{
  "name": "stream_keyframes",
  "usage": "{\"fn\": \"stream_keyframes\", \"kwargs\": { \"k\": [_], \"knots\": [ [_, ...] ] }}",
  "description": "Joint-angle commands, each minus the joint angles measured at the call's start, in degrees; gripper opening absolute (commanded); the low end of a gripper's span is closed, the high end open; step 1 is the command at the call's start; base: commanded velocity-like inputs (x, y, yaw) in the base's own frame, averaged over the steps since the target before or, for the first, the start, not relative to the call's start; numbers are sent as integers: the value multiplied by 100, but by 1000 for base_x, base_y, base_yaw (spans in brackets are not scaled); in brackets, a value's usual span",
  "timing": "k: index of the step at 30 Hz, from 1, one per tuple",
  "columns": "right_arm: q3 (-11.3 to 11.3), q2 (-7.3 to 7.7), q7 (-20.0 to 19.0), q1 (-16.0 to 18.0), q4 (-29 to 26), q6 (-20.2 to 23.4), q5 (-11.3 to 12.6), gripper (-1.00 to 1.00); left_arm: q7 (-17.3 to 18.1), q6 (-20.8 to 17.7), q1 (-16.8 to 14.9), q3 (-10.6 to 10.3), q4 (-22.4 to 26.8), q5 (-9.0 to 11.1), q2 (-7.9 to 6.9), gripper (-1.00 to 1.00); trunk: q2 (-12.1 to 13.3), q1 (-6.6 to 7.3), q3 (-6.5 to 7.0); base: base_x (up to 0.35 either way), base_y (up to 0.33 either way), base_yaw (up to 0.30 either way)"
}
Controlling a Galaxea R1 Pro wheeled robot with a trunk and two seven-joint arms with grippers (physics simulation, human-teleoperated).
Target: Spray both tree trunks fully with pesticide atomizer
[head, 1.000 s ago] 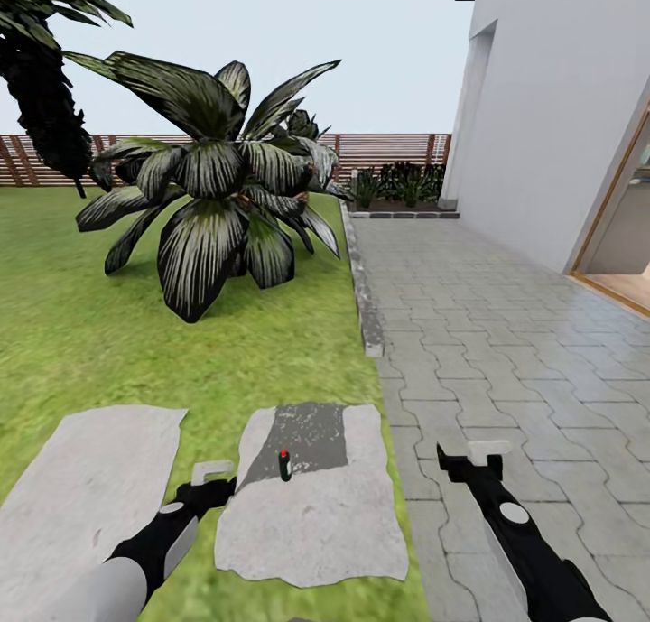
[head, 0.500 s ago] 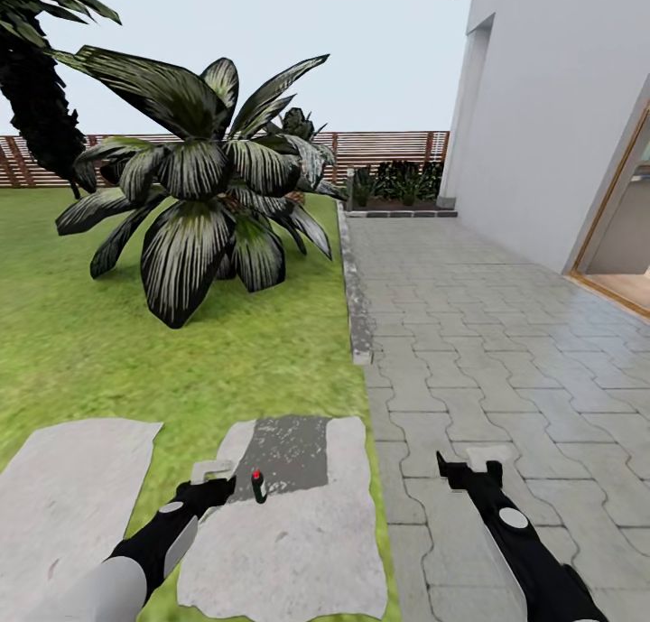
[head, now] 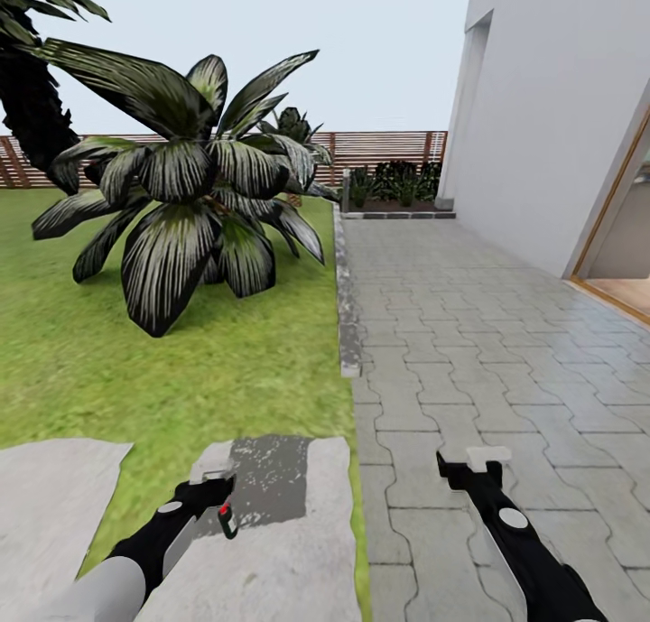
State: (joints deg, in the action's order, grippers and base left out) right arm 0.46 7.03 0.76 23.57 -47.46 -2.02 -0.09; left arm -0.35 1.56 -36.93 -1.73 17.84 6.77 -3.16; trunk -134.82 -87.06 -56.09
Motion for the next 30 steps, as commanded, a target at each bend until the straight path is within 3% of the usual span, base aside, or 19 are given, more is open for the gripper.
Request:
{"fn": "stream_keyframes", "kwargs": {
  "k": [1, 7, 15, 21, 30],
  "knots": [
    [-1, 0, 1, -1, 0, 0, 0, 100, 0, 1, 0, 4, 0, 0, 0, 100, 0, 0, 0, 284, -203, 0],
    [-1, 0, 1, -1, 0, 0, -1, 100, 0, 0, 1, 24, 0, -3, -6, 100, 0, 0, 0, 275, -94, 0],
    [6, 0, 3, 1, 0, 0, -4, 100, 0, 17, 1, 17, 0, -9, -9, 100, 0, 0, -12, 37, -5, 0],
    [15, -2, 8, 2, 2, 0, -8, 100, 0, 286, 1, -1, -35, -17, -9, 100, -241, -132, -166, 1, 0, 0],
    [16, -5, 12, -1, 1, 0, -9, 100, 0, 309, 1, 4, -51, -18, -9, 100, -602, -329, -409, 0, 0, 0]
  ]
}}
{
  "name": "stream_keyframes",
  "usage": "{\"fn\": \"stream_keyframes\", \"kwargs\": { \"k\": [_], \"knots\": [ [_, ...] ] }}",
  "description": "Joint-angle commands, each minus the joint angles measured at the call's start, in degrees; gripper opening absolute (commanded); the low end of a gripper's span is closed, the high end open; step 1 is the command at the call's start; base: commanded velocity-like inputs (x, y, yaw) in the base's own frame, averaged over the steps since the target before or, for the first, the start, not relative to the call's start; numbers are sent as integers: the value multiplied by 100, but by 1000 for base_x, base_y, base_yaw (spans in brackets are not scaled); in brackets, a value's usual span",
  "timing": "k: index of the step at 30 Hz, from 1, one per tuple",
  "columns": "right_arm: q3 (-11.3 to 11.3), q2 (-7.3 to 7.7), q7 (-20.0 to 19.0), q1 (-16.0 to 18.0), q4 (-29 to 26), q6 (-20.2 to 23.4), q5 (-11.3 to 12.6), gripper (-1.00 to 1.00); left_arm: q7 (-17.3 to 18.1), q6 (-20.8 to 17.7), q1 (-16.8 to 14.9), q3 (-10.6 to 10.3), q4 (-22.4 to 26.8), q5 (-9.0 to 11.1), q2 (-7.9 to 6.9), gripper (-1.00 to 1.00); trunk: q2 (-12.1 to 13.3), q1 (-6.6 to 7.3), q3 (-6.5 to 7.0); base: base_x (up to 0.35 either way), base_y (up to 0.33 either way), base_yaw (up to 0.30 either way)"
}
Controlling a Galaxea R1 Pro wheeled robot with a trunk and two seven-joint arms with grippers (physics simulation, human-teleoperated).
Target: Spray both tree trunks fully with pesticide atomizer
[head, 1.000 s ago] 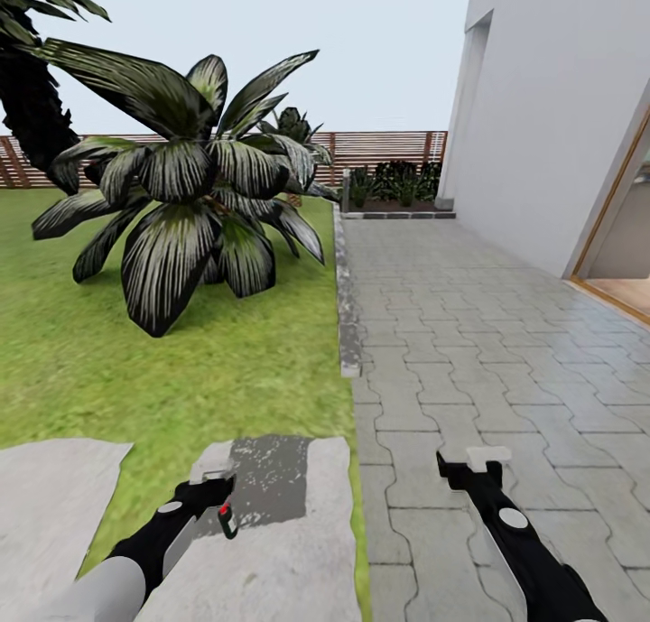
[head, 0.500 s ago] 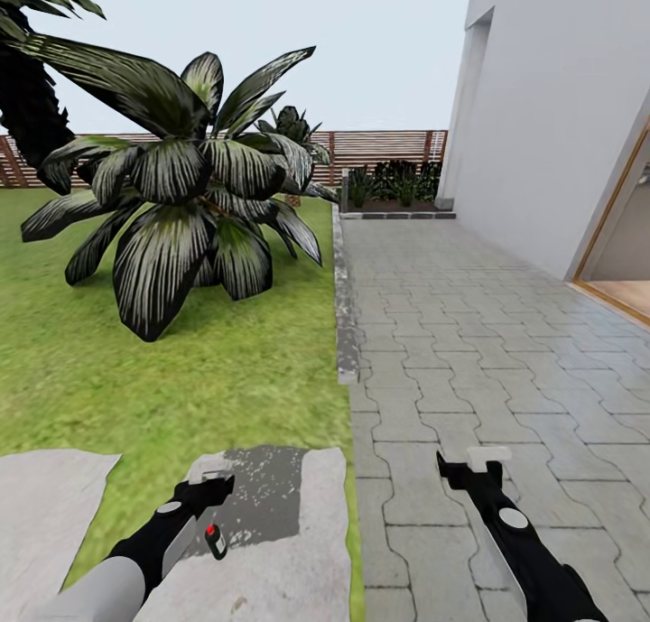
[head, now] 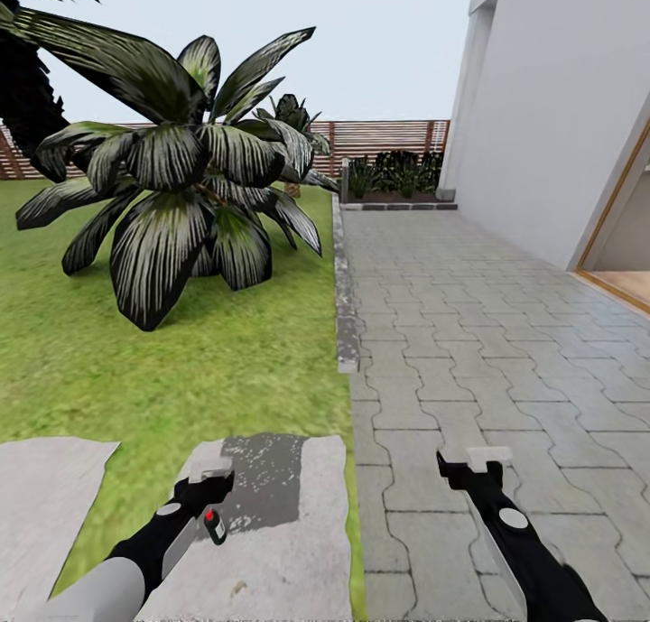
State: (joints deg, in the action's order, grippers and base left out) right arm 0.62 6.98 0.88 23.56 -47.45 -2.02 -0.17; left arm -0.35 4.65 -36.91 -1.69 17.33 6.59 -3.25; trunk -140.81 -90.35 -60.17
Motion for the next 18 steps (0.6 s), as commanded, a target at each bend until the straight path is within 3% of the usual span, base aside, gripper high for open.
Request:
{"fn": "stream_keyframes", "kwargs": {
  "k": [1, 6, 18],
  "knots": [
    [0, -1, 0, 2, 0, 0, 0, 100, 0, 0, -1, 1, -4, 0, -3, 100, -42, -22, -28, 0, 0, 0],
    [1, 0, 0, 2, -1, 0, 0, 100, 0, -6, -1, 2, -10, 0, -8, 100, -242, -132, -163, 0, 0, 0],
    [2, 3, 0, 1, -9, 0, 0, 100, 9, -34, -1, 3, -17, 8, -8, 100, -259, -163, -539, 0, 0, 0]
  ]
}}
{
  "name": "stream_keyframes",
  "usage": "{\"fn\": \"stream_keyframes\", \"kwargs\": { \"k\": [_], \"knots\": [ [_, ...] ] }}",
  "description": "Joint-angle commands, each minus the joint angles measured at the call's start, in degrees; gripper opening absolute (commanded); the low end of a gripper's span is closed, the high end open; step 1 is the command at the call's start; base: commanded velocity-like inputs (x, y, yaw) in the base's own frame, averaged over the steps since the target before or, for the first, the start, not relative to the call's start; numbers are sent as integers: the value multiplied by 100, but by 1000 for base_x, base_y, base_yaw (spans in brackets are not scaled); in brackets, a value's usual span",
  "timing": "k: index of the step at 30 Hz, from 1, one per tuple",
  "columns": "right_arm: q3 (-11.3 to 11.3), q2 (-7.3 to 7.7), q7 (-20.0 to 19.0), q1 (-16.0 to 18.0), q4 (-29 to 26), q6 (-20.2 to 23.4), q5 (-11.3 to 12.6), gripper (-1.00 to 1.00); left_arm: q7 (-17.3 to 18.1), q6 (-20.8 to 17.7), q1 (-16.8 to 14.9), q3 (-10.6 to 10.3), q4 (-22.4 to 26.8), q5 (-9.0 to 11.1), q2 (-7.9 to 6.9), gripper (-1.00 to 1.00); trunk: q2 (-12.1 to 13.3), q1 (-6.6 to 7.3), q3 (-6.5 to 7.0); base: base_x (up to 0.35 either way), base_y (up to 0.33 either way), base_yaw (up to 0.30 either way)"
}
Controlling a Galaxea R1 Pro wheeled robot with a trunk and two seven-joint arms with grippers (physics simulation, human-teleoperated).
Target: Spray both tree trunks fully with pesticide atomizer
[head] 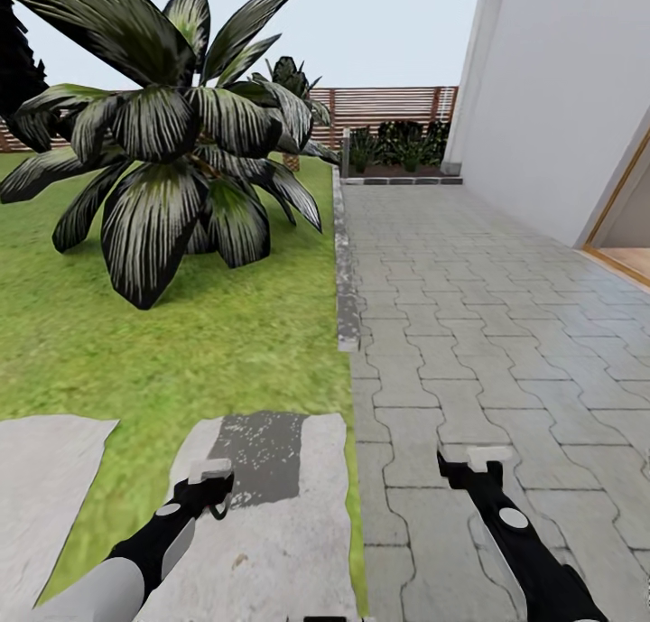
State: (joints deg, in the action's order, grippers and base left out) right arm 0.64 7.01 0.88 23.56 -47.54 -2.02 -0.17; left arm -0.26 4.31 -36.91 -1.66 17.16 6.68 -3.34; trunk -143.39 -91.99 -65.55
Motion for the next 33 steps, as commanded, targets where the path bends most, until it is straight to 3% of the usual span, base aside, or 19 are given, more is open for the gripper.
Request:
{"fn": "stream_keyframes", "kwargs": {
  "k": [1, 33],
  "knots": [
    [-1, 1, 0, 0, 0, 0, 0, 100, 0, -2, 0, 2, 0, 0, 0, 100, -2, -2, -32, 0, 0, 0],
    [1, 0, 0, 1, -1, 0, -1, 100, 0, -10, -9, 34, -18, -8, -26, 100, -45, -85, -1027, 0, 0, 24]
  ]
}}
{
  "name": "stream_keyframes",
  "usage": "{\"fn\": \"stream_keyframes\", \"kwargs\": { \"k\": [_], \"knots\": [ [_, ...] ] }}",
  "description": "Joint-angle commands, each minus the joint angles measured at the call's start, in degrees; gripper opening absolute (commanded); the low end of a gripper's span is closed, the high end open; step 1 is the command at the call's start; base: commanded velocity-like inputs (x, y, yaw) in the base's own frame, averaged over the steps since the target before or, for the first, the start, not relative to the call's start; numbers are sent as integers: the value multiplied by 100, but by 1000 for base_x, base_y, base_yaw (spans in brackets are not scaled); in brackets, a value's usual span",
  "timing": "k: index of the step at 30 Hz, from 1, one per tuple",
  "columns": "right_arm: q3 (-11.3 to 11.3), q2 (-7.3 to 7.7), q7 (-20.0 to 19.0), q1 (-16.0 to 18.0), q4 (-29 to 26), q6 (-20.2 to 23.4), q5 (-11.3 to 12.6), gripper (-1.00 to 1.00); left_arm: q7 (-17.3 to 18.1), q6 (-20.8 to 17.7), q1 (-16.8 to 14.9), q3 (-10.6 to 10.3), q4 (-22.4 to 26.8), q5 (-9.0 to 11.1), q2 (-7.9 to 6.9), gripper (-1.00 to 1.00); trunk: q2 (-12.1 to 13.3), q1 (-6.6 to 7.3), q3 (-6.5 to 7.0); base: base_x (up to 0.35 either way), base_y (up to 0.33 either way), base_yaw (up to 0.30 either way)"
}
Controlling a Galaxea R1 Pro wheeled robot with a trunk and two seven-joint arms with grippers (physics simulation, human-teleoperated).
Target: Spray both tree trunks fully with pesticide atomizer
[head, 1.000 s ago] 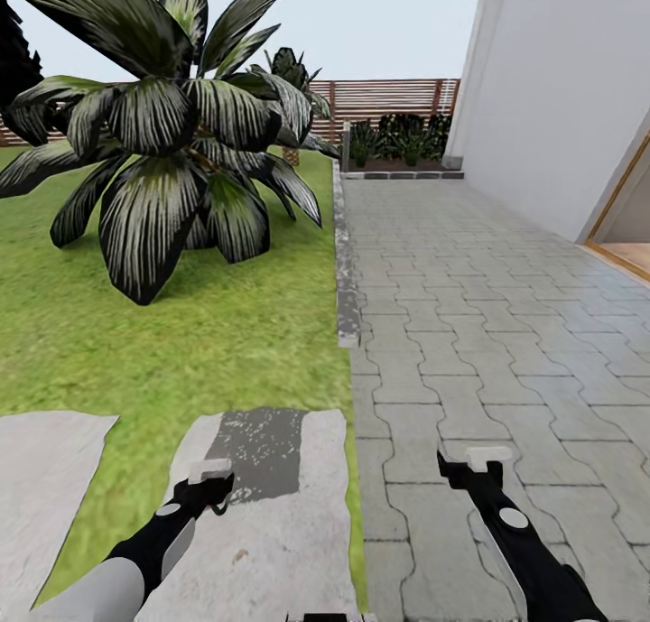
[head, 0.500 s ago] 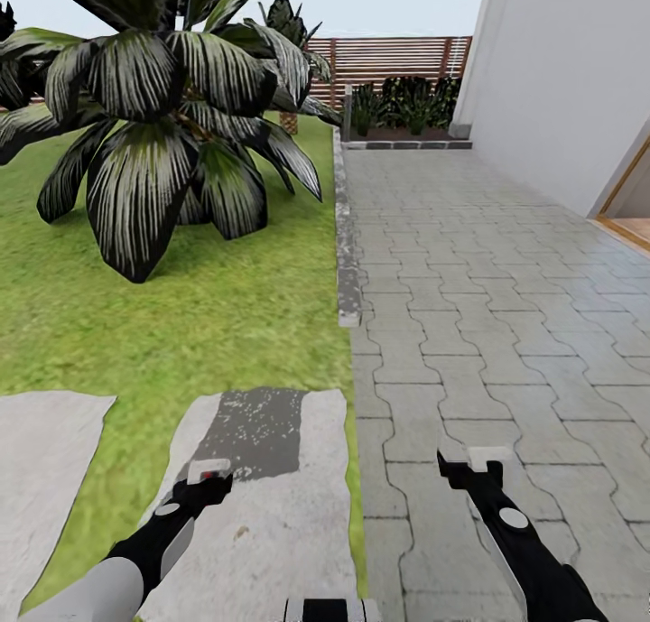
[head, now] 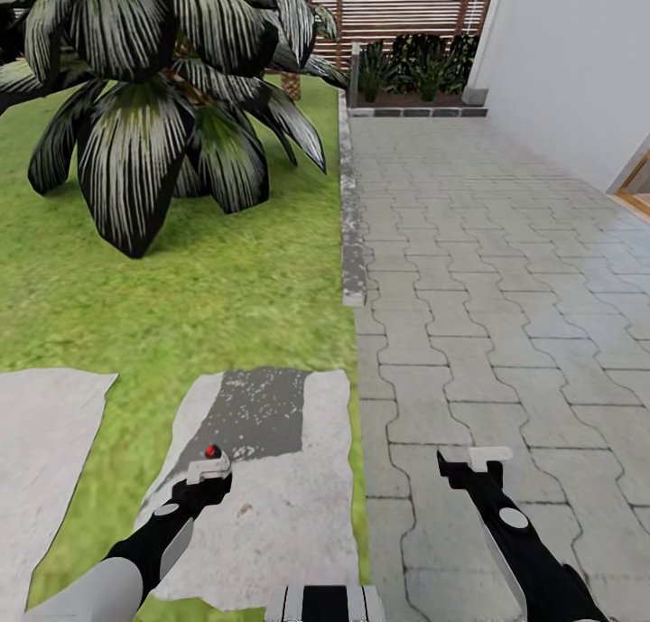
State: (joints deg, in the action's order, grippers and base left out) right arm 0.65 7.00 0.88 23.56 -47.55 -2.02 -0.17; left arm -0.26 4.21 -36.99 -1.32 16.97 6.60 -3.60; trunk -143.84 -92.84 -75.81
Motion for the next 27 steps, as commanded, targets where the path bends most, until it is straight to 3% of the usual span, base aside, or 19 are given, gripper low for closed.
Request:
{"fn": "stream_keyframes", "kwargs": {
  "k": [1, 27],
  "knots": [
    [-1, 1, 0, 0, 0, 0, 0, 100, 0, 2, 0, 0, 0, 0, 0, 100, -2, -2, -27, 0, 0, 12],
    [-3, 2, 0, 3, 9, 0, 0, 100, -9, 99, 12, -37, 16, 0, 17, 100, -2, -2, -33, 74, 47, 1]
  ]
}}
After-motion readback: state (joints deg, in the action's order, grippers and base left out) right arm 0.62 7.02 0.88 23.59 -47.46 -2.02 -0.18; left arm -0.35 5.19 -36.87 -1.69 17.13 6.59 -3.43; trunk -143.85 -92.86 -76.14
